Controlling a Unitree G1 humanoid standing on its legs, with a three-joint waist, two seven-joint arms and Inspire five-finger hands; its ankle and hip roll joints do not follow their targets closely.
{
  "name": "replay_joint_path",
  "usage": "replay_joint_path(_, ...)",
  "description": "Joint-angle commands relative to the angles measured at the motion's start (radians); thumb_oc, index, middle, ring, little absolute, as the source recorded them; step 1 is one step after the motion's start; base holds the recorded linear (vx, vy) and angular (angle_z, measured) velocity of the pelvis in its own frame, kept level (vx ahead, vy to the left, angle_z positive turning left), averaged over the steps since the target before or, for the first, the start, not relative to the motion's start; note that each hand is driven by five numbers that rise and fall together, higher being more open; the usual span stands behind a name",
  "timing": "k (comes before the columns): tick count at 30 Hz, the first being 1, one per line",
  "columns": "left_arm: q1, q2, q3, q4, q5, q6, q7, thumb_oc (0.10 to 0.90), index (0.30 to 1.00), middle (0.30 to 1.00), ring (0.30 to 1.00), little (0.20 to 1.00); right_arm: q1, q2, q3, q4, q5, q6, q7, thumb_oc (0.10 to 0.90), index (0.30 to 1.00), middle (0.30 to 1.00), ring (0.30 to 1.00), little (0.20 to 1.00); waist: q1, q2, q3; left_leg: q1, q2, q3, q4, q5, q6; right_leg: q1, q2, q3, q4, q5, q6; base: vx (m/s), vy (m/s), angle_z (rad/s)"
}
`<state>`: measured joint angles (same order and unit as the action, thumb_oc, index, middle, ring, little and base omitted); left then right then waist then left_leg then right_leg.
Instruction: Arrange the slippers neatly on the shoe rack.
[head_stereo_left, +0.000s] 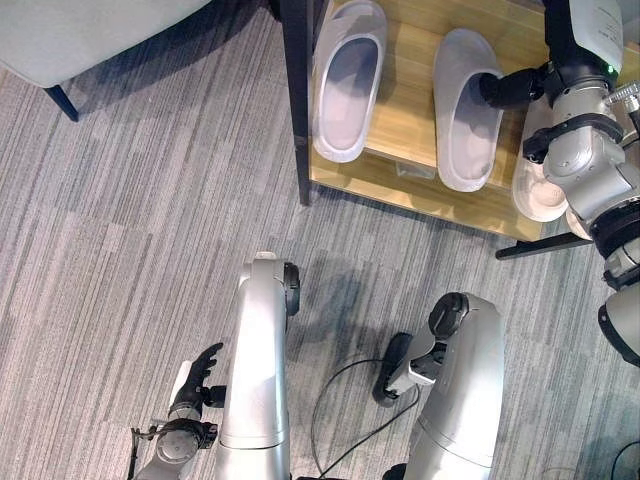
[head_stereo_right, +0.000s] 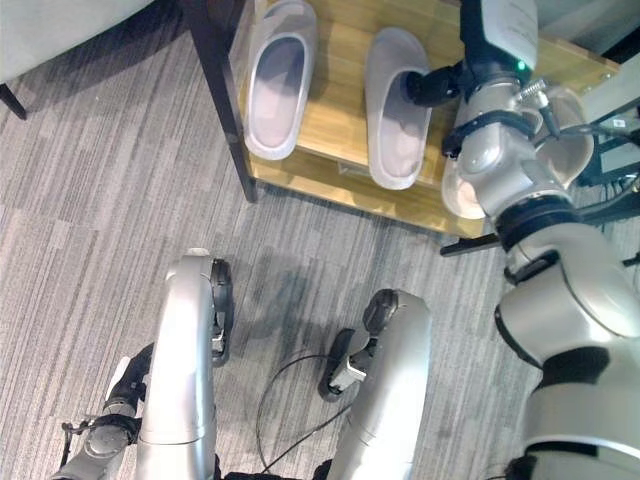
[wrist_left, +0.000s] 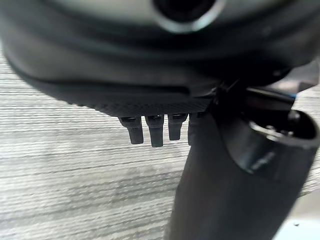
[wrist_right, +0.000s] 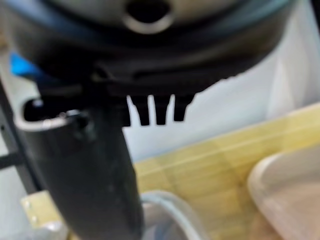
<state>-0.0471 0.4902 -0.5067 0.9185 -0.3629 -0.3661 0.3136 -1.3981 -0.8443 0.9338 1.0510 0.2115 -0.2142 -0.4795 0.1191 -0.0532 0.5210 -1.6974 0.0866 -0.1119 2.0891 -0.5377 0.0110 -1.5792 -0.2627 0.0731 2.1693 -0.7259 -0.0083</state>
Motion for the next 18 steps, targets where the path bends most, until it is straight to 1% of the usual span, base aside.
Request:
replay_joint_path(1, 0.045, -0.010, -0.045, -0.021, -0.009, -0.010, -0.005, 0.800, 0.900, 0.900, 0.900, 0.900, -0.140, -0.081, -0.044, -0.052, 0.068, -0.043, -0.013, 0.800, 0.900, 0.900, 0.900, 0.900, 0.032, 0.006, -0.001, 0.127, 0.003, -0.059, 0.023, -0.275, 0.087, 0.009, 0.016, 0.100, -0.047, -0.007, -0.135, 0.00, 0.000, 0.00)
replay_joint_path(3, 0.041, -0.017, -0.046, -0.006, -0.020, -0.008, -0.015, 0.800, 0.900, 0.900, 0.900, 0.900, -0.135, -0.079, -0.046, -0.028, 0.121, -0.046, 0.030, 0.800, 0.900, 0.900, 0.900, 0.900, 0.030, 0.007, -0.001, 0.127, 0.003, -0.062, 0.026, -0.273, 0.086, 0.009, 0.016, 0.098, -0.045, -0.007, -0.134, 0.00, 0.000, 0.00)
replay_joint_path(4, 0.041, -0.017, -0.046, -0.006, -0.020, -0.008, -0.015, 0.800, 0.900, 0.900, 0.900, 0.900, -0.135, -0.079, -0.046, -0.028, 0.121, -0.046, 0.030, 0.800, 0.900, 0.900, 0.900, 0.900, 0.030, 0.007, -0.001, 0.127, 0.003, -0.062, 0.026, -0.273, 0.086, 0.009, 0.016, 0.098, -0.045, -0.007, -0.134, -0.03, 0.019, 0.00)
replay_joint_path(7, 0.034, -0.021, -0.051, 0.011, -0.024, 0.003, -0.035, 0.800, 0.900, 0.900, 0.900, 0.900, -0.141, -0.080, -0.029, -0.027, 0.189, -0.051, 0.093, 0.800, 0.900, 0.900, 0.900, 0.900, 0.027, 0.007, -0.001, 0.127, 0.002, -0.064, 0.030, -0.271, 0.084, 0.009, 0.018, 0.099, -0.042, -0.008, -0.133, -0.01, 0.006, 0.00)
replay_joint_path(8, 0.034, -0.022, -0.051, 0.011, -0.024, 0.003, -0.036, 0.800, 0.900, 0.900, 0.900, 0.900, -0.142, -0.080, -0.028, -0.026, 0.190, -0.051, 0.095, 0.800, 0.900, 0.900, 0.900, 0.900, 0.027, 0.007, -0.001, 0.127, 0.002, -0.064, 0.031, -0.271, 0.084, 0.009, 0.018, 0.099, -0.041, -0.008, -0.133, 0.00, 0.000, 0.00)
replay_joint_path(12, 0.024, -0.022, -0.060, 0.017, -0.023, 0.013, -0.068, 0.800, 0.900, 0.900, 0.900, 0.900, -0.138, -0.091, 0.001, -0.011, 0.240, -0.040, 0.174, 0.800, 0.900, 0.900, 0.900, 0.900, 0.025, 0.005, -0.001, 0.127, 0.002, -0.065, 0.028, -0.268, 0.083, 0.009, 0.020, 0.100, -0.044, -0.005, -0.132, 0.00, 0.000, 0.00)
replay_joint_path(13, 0.024, -0.022, -0.060, 0.017, -0.023, 0.013, -0.068, 0.800, 0.900, 0.900, 0.900, 0.900, -0.138, -0.091, 0.001, -0.011, 0.241, -0.040, 0.174, 0.800, 0.900, 0.900, 0.900, 0.900, 0.025, 0.005, -0.001, 0.127, 0.002, -0.065, 0.028, -0.268, 0.083, 0.009, 0.020, 0.100, -0.044, -0.005, -0.132, -0.04, 0.013, -0.01)
replay_joint_path(14, 0.018, -0.023, -0.066, 0.019, -0.024, 0.014, -0.070, 0.800, 0.900, 0.900, 0.900, 0.900, -0.130, -0.082, -0.007, 0.009, 0.277, -0.040, 0.189, 0.800, 0.900, 0.900, 0.900, 0.900, 0.027, 0.006, -0.001, 0.127, 0.002, -0.065, 0.023, -0.264, 0.082, 0.009, 0.020, 0.100, -0.048, -0.002, -0.131, 0.00, 0.000, 0.00)
replay_joint_path(17, 0.018, -0.026, -0.066, 0.024, -0.025, 0.014, -0.072, 0.800, 0.900, 0.900, 0.900, 0.900, -0.129, -0.082, -0.004, 0.001, 0.293, -0.046, 0.205, 0.800, 0.900, 0.900, 0.900, 0.900, 0.027, 0.005, -0.001, 0.127, 0.002, -0.065, 0.021, -0.263, 0.082, 0.009, 0.021, 0.101, -0.049, 0.000, -0.131, 0.00, 0.000, 0.00)
replay_joint_path(18, 0.017, -0.033, -0.062, 0.037, -0.023, 0.020, -0.074, 0.800, 0.900, 0.900, 0.900, 0.900, -0.117, -0.085, -0.005, -0.024, 0.323, -0.051, 0.223, 0.800, 0.900, 0.900, 0.900, 0.900, 0.025, 0.002, -0.001, 0.127, 0.001, -0.065, 0.023, -0.262, 0.081, 0.009, 0.023, 0.102, -0.048, 0.001, -0.131, 0.00, 0.000, 0.00)
